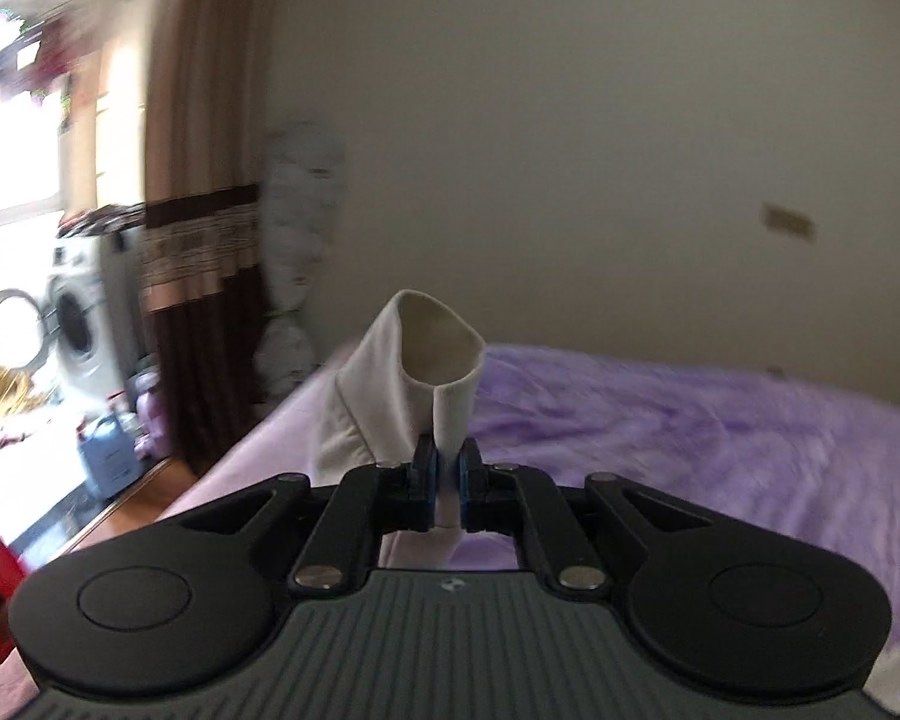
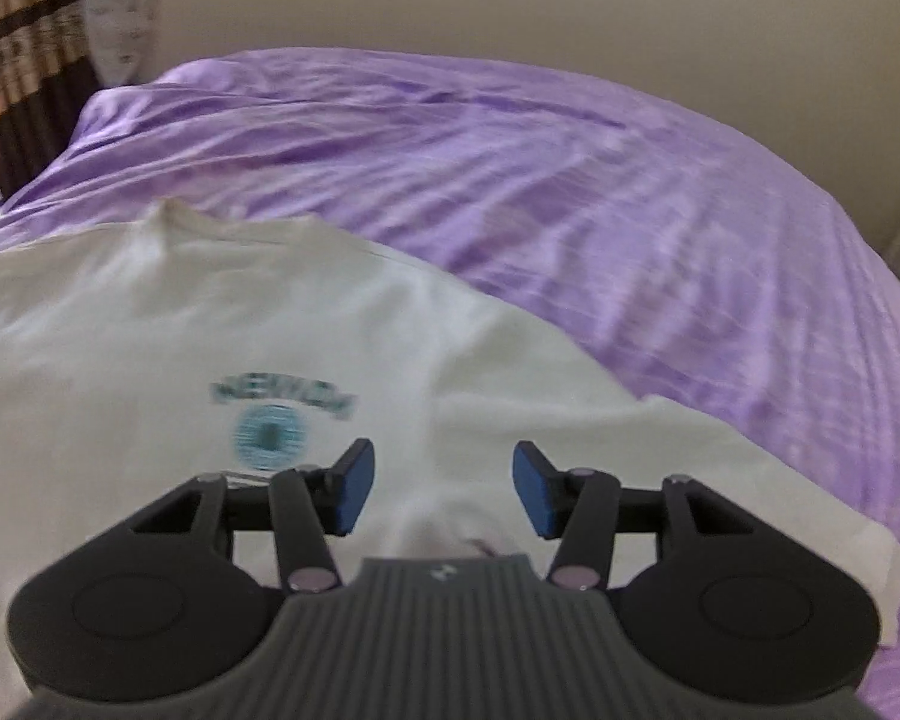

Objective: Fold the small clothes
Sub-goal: 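Lift the held sleeve with the left gripper and carry it across the shirt body, then lay the sleeve on the shirt body and open the left gripper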

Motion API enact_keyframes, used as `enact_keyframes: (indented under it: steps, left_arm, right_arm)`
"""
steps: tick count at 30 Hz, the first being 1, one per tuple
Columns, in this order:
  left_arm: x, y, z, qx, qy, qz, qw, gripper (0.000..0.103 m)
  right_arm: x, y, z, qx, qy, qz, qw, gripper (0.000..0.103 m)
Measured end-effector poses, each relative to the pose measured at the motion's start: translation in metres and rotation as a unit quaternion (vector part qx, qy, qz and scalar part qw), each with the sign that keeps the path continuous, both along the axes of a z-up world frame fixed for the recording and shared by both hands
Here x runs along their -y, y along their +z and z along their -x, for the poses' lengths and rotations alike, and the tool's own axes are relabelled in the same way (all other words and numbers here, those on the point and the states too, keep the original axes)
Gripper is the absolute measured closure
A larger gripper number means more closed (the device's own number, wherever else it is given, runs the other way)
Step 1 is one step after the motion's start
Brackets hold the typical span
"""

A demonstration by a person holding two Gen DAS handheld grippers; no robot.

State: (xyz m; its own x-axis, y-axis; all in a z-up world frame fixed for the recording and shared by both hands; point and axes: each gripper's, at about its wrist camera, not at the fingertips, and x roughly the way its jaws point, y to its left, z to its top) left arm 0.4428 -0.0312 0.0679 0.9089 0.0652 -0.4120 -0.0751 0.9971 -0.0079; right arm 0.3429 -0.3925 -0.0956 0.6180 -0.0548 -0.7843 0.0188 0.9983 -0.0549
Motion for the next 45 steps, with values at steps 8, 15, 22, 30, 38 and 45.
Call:
enact_keyframes:
  steps: [8,15,22,30,38,45]
  left_arm:
    - [0.144,-0.124,-0.019,-0.093,-0.098,-0.068,0.9885,0.097]
    - [0.185,-0.205,-0.005,-0.166,-0.151,-0.083,0.9710,0.096]
    - [0.190,-0.231,0.001,-0.247,-0.252,-0.035,0.9349,0.065]
    - [0.110,-0.185,0.015,-0.176,-0.251,-0.044,0.9507,0.034]
    - [-0.018,-0.177,-0.008,-0.168,-0.110,-0.083,0.9762,0.034]
    - [-0.077,-0.198,-0.015,-0.187,-0.064,-0.072,0.9776,0.034]
  right_arm:
    - [-0.011,-0.011,-0.011,-0.005,0.003,0.002,1.000,0.068]
    - [-0.001,-0.047,-0.032,-0.031,-0.023,-0.020,0.999,0.069]
    - [-0.004,-0.063,-0.040,-0.039,-0.022,-0.037,0.998,0.067]
    - [-0.005,-0.048,-0.033,-0.010,-0.022,-0.149,0.988,0.042]
    - [-0.024,-0.076,-0.065,-0.011,-0.033,-0.240,0.970,0.047]
    - [-0.028,-0.109,-0.082,0.004,-0.036,-0.304,0.952,0.065]
